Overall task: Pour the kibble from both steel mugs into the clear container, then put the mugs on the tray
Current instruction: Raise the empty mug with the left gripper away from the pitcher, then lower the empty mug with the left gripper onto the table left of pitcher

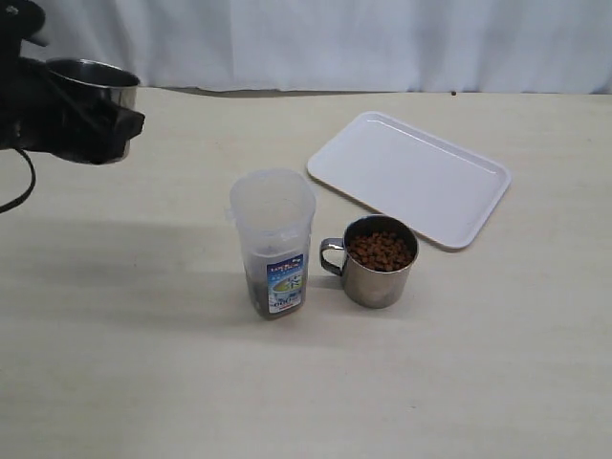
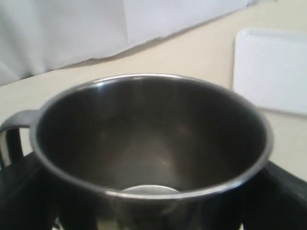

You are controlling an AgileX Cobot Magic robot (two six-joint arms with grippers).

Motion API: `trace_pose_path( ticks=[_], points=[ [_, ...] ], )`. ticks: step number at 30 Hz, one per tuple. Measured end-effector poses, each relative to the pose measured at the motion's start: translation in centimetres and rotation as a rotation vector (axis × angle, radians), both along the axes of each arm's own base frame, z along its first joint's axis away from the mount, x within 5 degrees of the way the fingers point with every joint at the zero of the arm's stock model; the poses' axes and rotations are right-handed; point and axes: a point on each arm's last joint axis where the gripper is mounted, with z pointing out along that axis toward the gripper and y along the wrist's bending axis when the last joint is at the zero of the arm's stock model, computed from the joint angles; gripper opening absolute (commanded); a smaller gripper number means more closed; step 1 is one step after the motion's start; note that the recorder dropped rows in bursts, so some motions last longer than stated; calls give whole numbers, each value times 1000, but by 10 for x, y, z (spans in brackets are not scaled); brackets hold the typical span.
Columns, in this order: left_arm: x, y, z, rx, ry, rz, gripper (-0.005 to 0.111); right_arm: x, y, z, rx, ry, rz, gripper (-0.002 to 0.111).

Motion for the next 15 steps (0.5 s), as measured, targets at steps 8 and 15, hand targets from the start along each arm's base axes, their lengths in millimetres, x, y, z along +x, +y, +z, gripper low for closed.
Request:
trace_pose_path(
  ticks=[8, 15],
  points=[
    [-22, -6, -4, -423, -278, -62, 0, 0, 0, 0, 0, 0, 0, 5],
    [-26, 3, -48, -296, -271, -1, 0, 0, 0, 0, 0, 0, 0, 5]
  ],
)
